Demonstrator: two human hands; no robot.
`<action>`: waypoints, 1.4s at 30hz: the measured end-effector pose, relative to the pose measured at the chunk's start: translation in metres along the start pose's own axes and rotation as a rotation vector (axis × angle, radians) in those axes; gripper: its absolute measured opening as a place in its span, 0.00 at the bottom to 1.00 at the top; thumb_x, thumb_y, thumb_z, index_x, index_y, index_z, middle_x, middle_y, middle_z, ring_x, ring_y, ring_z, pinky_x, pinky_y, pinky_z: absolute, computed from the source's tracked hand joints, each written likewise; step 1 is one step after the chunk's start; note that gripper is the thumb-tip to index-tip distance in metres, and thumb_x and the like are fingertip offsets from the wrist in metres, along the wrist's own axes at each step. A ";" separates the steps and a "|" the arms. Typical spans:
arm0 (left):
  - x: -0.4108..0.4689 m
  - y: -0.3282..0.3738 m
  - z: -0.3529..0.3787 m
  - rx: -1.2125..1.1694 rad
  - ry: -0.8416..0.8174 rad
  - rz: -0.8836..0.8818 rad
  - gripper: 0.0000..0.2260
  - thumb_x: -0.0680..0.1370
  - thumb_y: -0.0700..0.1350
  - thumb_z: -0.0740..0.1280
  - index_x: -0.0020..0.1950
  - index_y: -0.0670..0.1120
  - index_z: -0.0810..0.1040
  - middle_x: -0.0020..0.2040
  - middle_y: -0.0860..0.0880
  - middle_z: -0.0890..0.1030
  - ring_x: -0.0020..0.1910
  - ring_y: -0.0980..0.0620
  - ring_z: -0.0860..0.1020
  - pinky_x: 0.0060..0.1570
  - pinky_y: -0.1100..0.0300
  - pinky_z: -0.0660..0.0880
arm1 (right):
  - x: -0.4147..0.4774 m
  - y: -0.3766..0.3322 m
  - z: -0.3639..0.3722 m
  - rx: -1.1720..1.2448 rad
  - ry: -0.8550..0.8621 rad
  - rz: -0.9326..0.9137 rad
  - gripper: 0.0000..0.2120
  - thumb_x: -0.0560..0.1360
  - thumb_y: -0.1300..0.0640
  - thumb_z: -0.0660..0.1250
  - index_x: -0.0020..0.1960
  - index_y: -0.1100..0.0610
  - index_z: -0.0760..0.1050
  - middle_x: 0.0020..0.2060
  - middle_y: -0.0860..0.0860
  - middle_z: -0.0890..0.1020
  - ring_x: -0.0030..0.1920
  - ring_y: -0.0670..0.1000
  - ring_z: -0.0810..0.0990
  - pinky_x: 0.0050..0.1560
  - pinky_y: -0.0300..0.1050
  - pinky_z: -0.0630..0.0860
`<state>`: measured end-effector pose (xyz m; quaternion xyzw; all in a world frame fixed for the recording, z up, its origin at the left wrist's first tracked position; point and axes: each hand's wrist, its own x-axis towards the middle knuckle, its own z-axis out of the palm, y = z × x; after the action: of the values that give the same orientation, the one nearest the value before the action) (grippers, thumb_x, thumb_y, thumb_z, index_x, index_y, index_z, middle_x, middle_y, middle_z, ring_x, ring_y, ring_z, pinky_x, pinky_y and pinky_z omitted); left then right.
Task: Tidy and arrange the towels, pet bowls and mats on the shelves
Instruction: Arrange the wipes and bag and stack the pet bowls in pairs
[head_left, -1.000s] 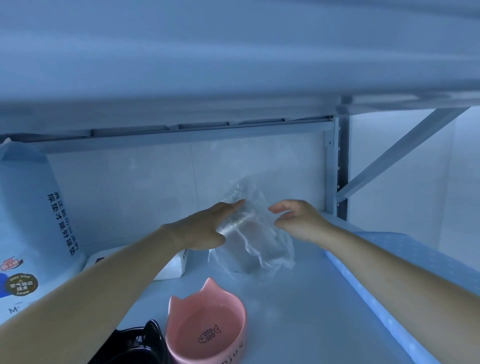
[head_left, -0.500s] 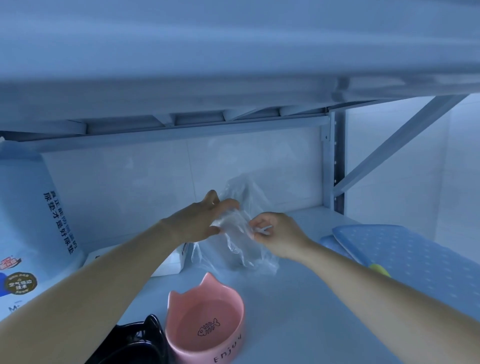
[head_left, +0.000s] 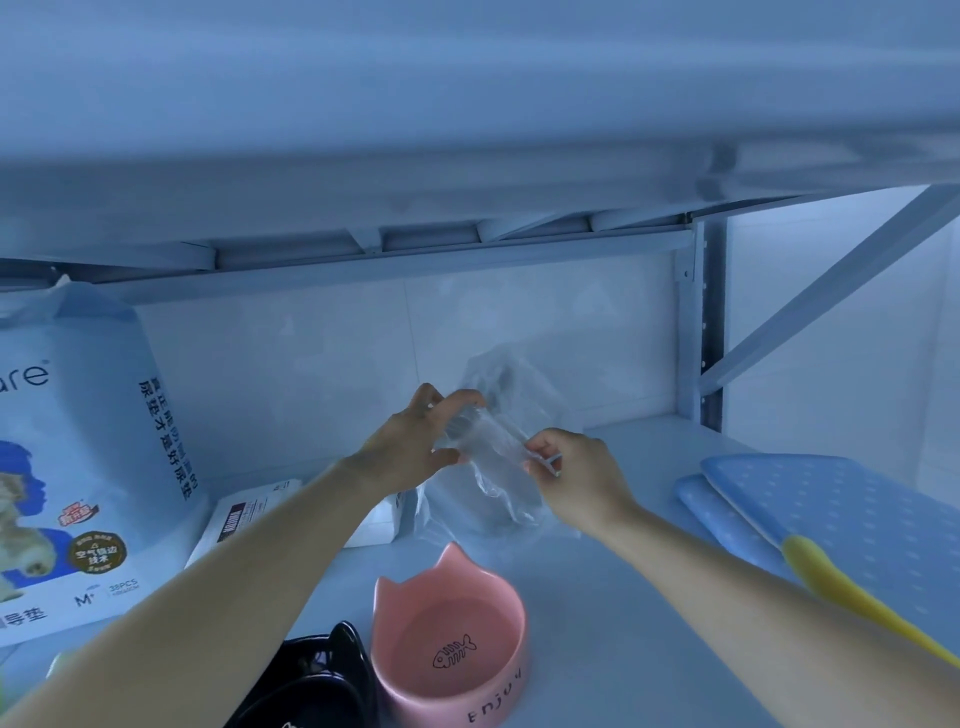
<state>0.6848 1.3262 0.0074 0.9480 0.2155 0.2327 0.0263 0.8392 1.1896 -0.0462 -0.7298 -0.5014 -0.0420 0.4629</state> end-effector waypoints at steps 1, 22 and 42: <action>-0.001 0.000 0.001 -0.024 0.018 -0.018 0.26 0.74 0.47 0.69 0.68 0.61 0.62 0.52 0.52 0.63 0.35 0.53 0.71 0.46 0.61 0.67 | 0.002 -0.001 0.000 -0.005 0.011 -0.008 0.06 0.74 0.55 0.66 0.51 0.52 0.79 0.46 0.46 0.83 0.46 0.48 0.79 0.46 0.38 0.73; 0.027 0.008 -0.003 0.266 -0.032 0.243 0.27 0.76 0.41 0.67 0.72 0.54 0.62 0.73 0.59 0.59 0.71 0.57 0.61 0.67 0.61 0.63 | 0.019 0.021 -0.001 -0.126 -0.062 -0.081 0.05 0.75 0.62 0.64 0.49 0.62 0.74 0.46 0.54 0.77 0.46 0.54 0.75 0.41 0.41 0.64; -0.023 -0.016 0.034 0.186 0.150 -0.075 0.27 0.75 0.51 0.67 0.72 0.56 0.61 0.71 0.58 0.61 0.70 0.55 0.61 0.49 0.54 0.77 | 0.047 0.000 -0.007 -0.250 -0.153 -0.370 0.12 0.74 0.57 0.67 0.58 0.57 0.77 0.52 0.52 0.78 0.53 0.52 0.77 0.52 0.42 0.71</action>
<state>0.6754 1.3333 -0.0347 0.9175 0.2729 0.2810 -0.0693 0.8648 1.2171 -0.0178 -0.6780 -0.6513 -0.1322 0.3140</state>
